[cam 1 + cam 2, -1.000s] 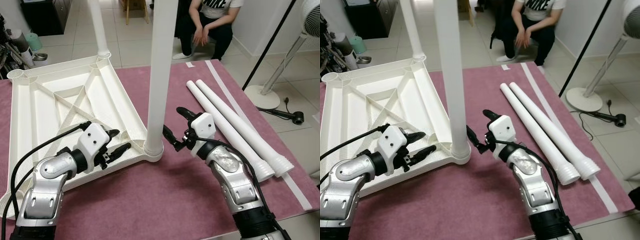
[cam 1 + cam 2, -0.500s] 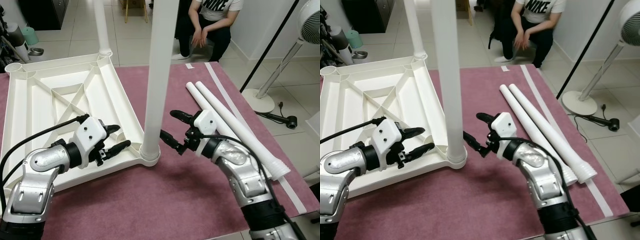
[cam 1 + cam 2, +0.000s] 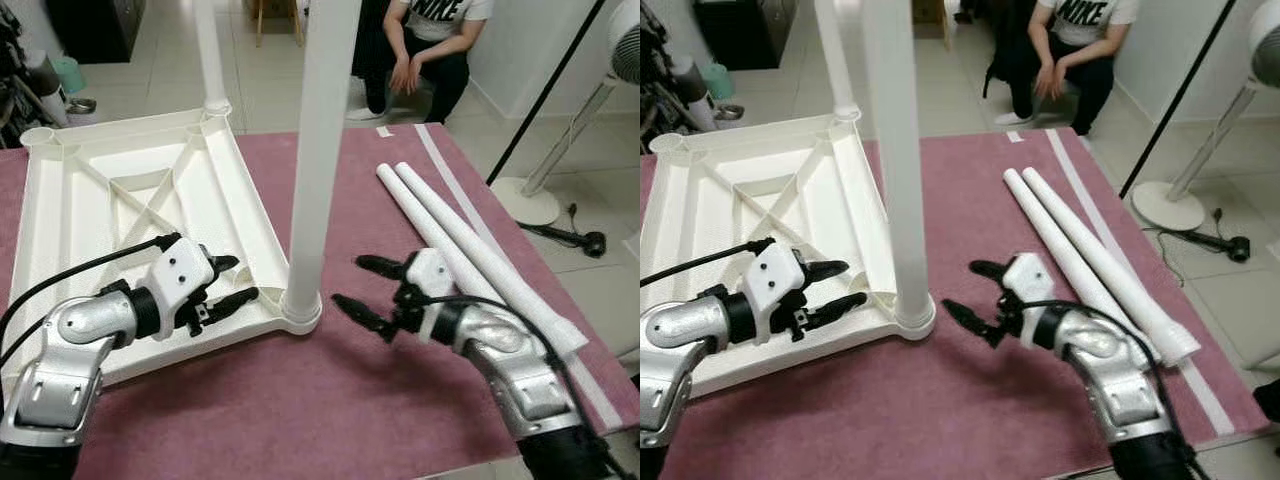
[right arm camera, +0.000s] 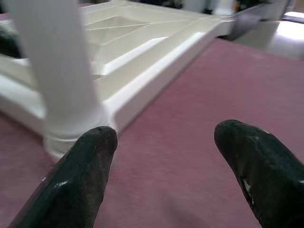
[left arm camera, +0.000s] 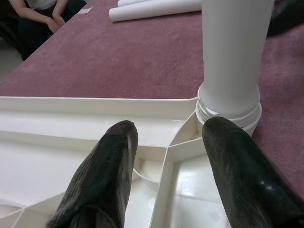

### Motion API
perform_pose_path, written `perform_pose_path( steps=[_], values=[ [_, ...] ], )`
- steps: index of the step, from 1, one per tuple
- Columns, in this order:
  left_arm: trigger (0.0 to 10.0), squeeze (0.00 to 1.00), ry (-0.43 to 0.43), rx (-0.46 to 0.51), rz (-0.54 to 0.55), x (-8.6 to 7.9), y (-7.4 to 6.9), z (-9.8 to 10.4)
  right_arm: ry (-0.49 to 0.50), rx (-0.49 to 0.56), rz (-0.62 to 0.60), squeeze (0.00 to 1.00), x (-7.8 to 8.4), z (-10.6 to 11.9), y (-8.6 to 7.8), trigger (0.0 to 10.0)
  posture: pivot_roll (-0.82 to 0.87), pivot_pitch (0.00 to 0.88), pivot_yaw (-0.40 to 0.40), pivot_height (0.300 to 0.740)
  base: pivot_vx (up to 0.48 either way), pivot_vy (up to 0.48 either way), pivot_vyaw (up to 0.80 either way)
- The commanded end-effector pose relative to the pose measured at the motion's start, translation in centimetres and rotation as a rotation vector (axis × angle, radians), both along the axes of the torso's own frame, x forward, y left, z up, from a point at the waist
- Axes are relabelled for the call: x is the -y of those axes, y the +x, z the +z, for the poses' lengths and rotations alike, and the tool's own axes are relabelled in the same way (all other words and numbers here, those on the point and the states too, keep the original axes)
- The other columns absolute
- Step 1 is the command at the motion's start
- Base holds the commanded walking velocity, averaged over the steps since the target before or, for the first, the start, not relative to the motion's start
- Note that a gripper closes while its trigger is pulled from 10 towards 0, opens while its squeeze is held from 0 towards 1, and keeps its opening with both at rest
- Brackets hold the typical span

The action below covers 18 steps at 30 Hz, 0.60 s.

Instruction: Building children table

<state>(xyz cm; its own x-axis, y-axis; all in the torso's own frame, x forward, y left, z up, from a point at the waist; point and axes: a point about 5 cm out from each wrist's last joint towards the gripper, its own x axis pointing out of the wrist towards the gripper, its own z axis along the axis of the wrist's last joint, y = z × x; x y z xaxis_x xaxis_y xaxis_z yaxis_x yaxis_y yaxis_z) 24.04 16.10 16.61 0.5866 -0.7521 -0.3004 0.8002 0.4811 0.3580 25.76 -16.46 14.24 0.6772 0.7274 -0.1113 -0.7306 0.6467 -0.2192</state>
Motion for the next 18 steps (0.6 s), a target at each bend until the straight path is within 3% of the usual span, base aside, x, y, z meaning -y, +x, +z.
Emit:
perform_pose_path(
  steps=[1,5,12,18],
  values=[
    [10.0,0.00,0.038,-0.035,-0.036,0.1,-0.2,-0.7,0.003,-0.010,-0.021,0.00,0.7,-0.1,0.2,10.0,0.06,0.000,0.076,0.740,0.000,0.000,0.00],
    [10.0,0.00,0.065,-0.063,-0.075,0.1,-0.3,-1.2,0.000,0.004,0.037,0.00,-0.2,0.4,0.2,10.0,0.06,0.000,0.078,0.740,0.000,0.000,0.00],
    [10.0,0.00,0.123,-0.102,-0.151,0.4,0.2,-2.2,-0.046,0.092,0.253,0.00,-3.4,3.1,1.3,10.0,0.04,0.000,0.053,0.740,0.000,0.000,0.00],
    [10.0,0.00,0.149,-0.150,-0.183,0.5,-0.1,-3.2,-0.030,0.127,0.305,0.00,-4.5,4.3,2.0,10.0,0.06,0.000,0.039,0.740,0.000,0.000,0.00]
  ],
)
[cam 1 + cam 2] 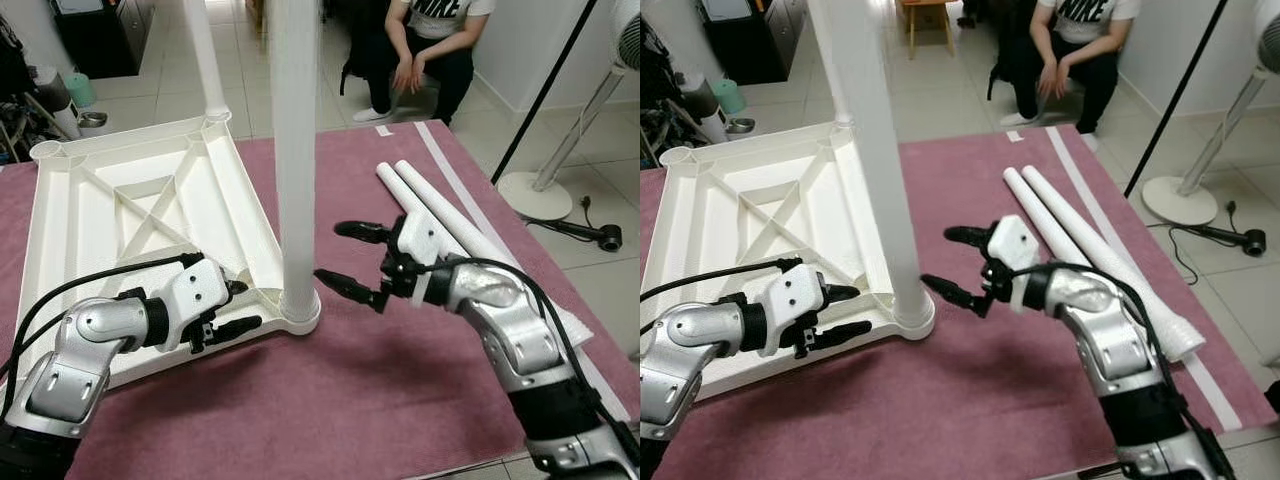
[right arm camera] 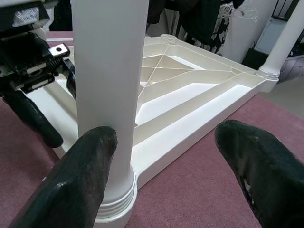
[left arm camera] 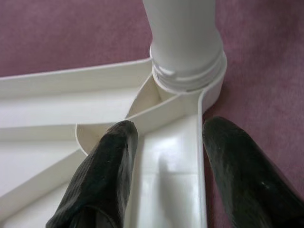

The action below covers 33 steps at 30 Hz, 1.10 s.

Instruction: Building children table

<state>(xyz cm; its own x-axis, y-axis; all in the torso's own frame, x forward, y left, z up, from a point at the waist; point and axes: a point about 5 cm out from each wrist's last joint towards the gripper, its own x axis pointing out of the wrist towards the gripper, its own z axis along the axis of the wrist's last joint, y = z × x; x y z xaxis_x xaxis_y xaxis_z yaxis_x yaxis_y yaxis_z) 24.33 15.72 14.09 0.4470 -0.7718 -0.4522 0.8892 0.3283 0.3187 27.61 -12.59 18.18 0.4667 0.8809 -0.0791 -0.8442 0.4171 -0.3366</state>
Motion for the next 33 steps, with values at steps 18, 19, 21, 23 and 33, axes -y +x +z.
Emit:
perform_pose_path(
  steps=[18,19,21,23,33],
  values=[
    [1.8,0.00,0.135,-0.024,-0.056,0.6,0.1,-3.4,0.039,-0.031,0.095,0.00,-2.1,0.1,0.3,10.0,0.07,0.000,0.026,0.740,0.000,0.000,0.00],
    [0.0,0.00,0.141,-0.014,-0.054,0.7,0.3,-3.5,0.039,-0.042,0.116,0.00,-2.3,0.1,0.3,10.0,0.07,0.000,0.025,0.740,0.000,0.000,0.00],
    [0.0,0.00,0.144,-0.010,-0.056,0.8,0.3,-3.5,0.034,-0.050,0.130,0.00,-2.4,0.0,0.3,10.0,0.08,0.000,0.023,0.740,0.000,0.000,0.00],
    [0.0,0.00,0.148,-0.003,-0.060,0.9,0.3,-3.6,0.025,-0.060,0.146,0.00,-2.5,-0.1,0.3,10.0,0.08,0.000,0.023,0.740,0.000,0.000,0.00],
    [0.0,0.00,0.132,0.011,-0.123,1.2,-0.3,-3.0,-0.018,-0.111,0.217,0.00,-2.6,-1.0,-0.5,10.0,0.08,0.000,0.017,0.740,0.000,0.000,0.00]
  ],
)
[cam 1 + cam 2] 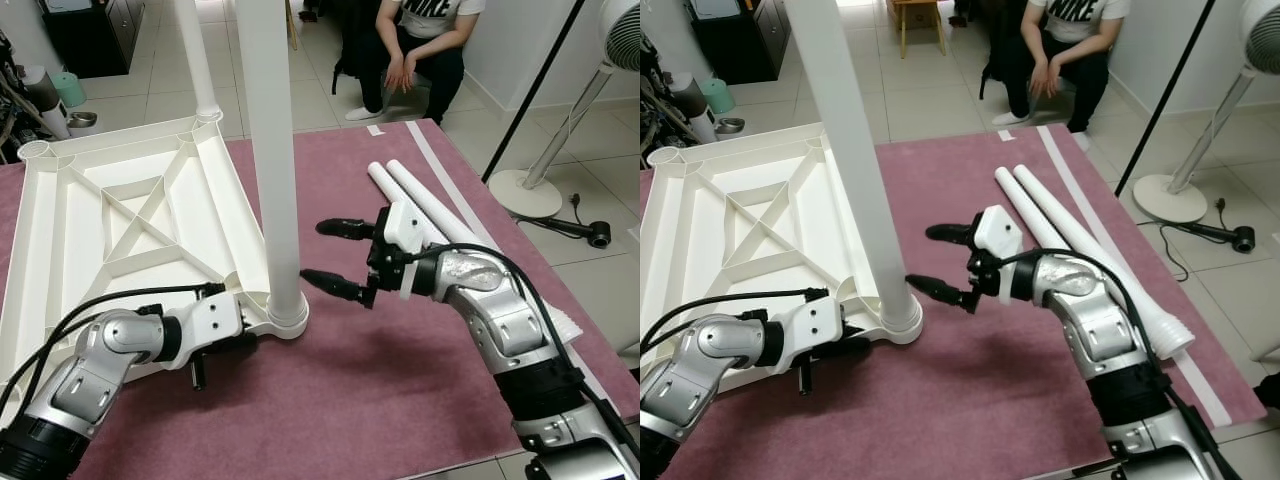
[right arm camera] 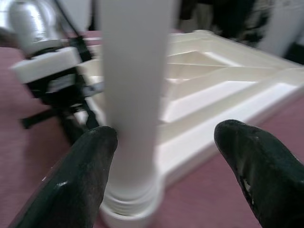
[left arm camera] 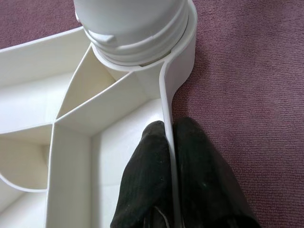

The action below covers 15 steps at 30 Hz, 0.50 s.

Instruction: Building children table

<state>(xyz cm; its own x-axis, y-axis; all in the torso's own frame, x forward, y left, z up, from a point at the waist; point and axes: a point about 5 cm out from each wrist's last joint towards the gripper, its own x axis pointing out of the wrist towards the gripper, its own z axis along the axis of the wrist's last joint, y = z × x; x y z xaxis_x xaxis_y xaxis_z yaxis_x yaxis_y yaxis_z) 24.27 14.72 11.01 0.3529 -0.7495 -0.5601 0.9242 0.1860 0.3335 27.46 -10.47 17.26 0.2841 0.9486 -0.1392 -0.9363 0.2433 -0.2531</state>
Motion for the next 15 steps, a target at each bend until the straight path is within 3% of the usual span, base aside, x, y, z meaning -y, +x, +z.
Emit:
perform_pose_path(
  steps=[1,3,4,9,15],
  values=[
    [0.0,0.00,-0.003,0.045,-0.037,0.5,-0.4,0.4,-0.006,-0.024,0.073,0.00,-0.7,-0.2,-0.7,10.0,0.09,0.000,0.016,0.740,0.000,0.000,0.00],
    [0.0,0.00,-0.002,0.049,-0.041,0.5,-0.4,0.5,-0.009,-0.027,0.082,0.00,-0.7,-0.2,-0.8,10.0,0.09,0.000,0.016,0.740,0.000,0.000,0.00],
    [10.0,0.00,-0.001,0.051,-0.048,0.6,-0.5,0.6,-0.013,-0.029,0.097,0.00,-0.8,-0.2,-0.9,10.0,0.09,0.000,0.017,0.740,0.000,0.000,0.00],
    [10.0,0.00,0.010,0.059,-0.088,0.7,-1.0,1.0,-0.023,-0.035,0.140,0.00,-1.0,-0.1,-1.1,10.0,0.09,0.000,0.014,0.740,0.000,0.000,0.00],
    [10.0,0.00,-0.002,0.052,-0.134,1.2,-1.9,1.0,-0.010,0.079,0.073,0.00,-2.1,1.5,1.9,10.0,0.10,0.000,0.008,0.740,0.000,0.000,0.00]
  ],
)
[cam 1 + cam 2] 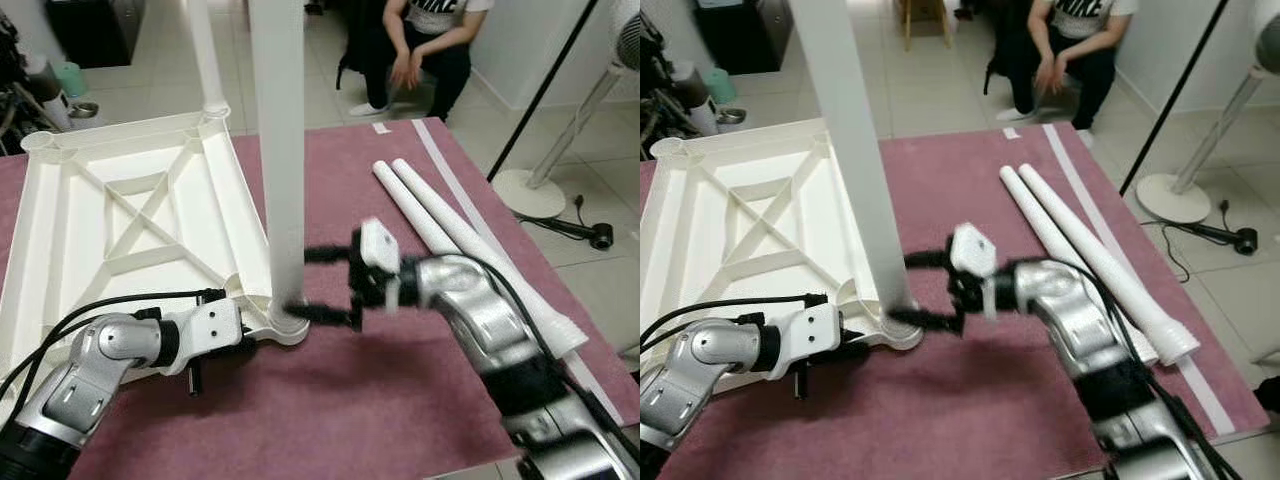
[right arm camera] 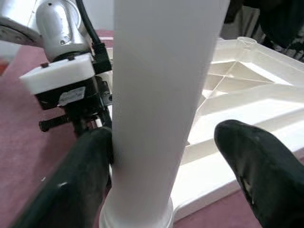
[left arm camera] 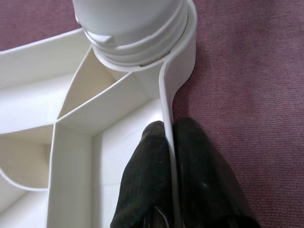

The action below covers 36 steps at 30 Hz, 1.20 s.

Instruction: Building children table

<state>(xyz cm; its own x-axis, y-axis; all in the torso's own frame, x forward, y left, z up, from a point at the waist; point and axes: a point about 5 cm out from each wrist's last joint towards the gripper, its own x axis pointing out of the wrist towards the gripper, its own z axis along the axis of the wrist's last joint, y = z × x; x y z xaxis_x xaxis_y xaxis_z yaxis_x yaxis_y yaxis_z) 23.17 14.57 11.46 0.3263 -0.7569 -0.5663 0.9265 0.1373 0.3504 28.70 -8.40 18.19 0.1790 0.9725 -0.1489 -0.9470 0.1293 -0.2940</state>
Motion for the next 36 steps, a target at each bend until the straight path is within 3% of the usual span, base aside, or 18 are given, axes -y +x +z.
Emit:
perform_pose_path(
  steps=[1,8,14,15,17,18,19,20,25,30,33,34,36],
  values=[
    [10.0,0.00,-0.018,0.035,-0.088,1.1,-0.8,0.6,0.013,0.039,-0.042,0.00,0.0,0.6,0.7,10.0,0.10,0.000,0.008,0.740,0.000,0.000,0.00],
    [10.0,0.00,-0.021,0.033,-0.091,1.2,-0.9,0.6,0.044,0.051,0.013,0.00,-1.7,1.9,1.7,10.0,0.11,0.000,0.007,0.740,0.000,0.000,0.00],
    [10.0,0.00,-0.040,0.043,-0.084,1.4,-0.8,0.9,0.068,-0.084,0.146,0.00,-2.7,1.4,1.6,10.0,0.12,0.000,-0.005,0.740,0.000,0.000,0.00],
    [10.0,0.00,-0.042,0.045,-0.082,1.4,-0.8,1.0,0.078,-0.100,0.147,0.00,-2.7,1.4,1.7,6.5,0.12,0.000,-0.005,0.740,0.000,0.000,0.00],
    [10.0,0.00,-0.043,0.046,-0.080,1.5,-0.8,1.0,0.086,-0.111,0.148,0.00,-2.7,1.3,1.8,6.5,0.12,0.000,-0.005,0.740,0.000,0.000,0.00],
    [10.0,0.00,-0.044,0.049,-0.079,1.5,-0.7,1.0,0.091,-0.121,0.149,0.00,-2.7,1.3,1.9,4.3,0.12,0.000,-0.009,0.740,0.000,0.000,0.00],
    [10.0,0.00,-0.044,0.049,-0.079,1.5,-0.7,1.0,0.091,-0.121,0.149,0.00,-2.7,1.3,1.9,4.3,0.12,0.000,-0.009,0.740,0.000,0.000,0.00],
    [10.0,0.00,-0.047,0.051,-0.077,1.5,-0.6,1.1,0.093,-0.134,0.156,0.00,-2.6,1.2,1.9,0.0,0.12,0.000,-0.008,0.740,0.000,0.000,0.00],
    [10.0,0.00,-0.061,0.056,-0.072,1.8,-0.4,1.3,0.108,-0.165,0.160,0.00,-2.3,0.9,1.9,0.0,0.12,0.000,-0.008,0.740,0.000,0.000,0.00],
    [10.0,0.00,-0.154,0.067,0.014,2.4,0.6,2.4,0.097,-0.157,0.000,0.00,-1.9,-0.1,2.6,0.0,0.11,0.000,-0.003,0.740,0.000,0.000,0.00],
    [10.0,0.00,-0.204,0.138,0.159,3.0,2.6,3.8,0.049,-0.069,-0.305,0.00,-2.1,-1.0,4.3,0.0,0.10,0.000,-0.003,0.740,0.000,0.000,0.00],
    [10.0,0.00,-0.204,0.138,0.159,3.0,2.6,3.8,0.049,-0.069,-0.305,0.00,-2.1,-1.0,4.3,0.0,0.10,0.000,-0.003,0.740,0.000,0.000,0.00],
    [10.0,0.00,-0.226,0.171,0.228,3.3,3.5,4.6,0.039,-0.030,-0.457,0.00,-2.2,-1.0,5.1,0.0,0.10,0.000,-0.002,0.740,0.000,0.000,0.00]
  ],
)
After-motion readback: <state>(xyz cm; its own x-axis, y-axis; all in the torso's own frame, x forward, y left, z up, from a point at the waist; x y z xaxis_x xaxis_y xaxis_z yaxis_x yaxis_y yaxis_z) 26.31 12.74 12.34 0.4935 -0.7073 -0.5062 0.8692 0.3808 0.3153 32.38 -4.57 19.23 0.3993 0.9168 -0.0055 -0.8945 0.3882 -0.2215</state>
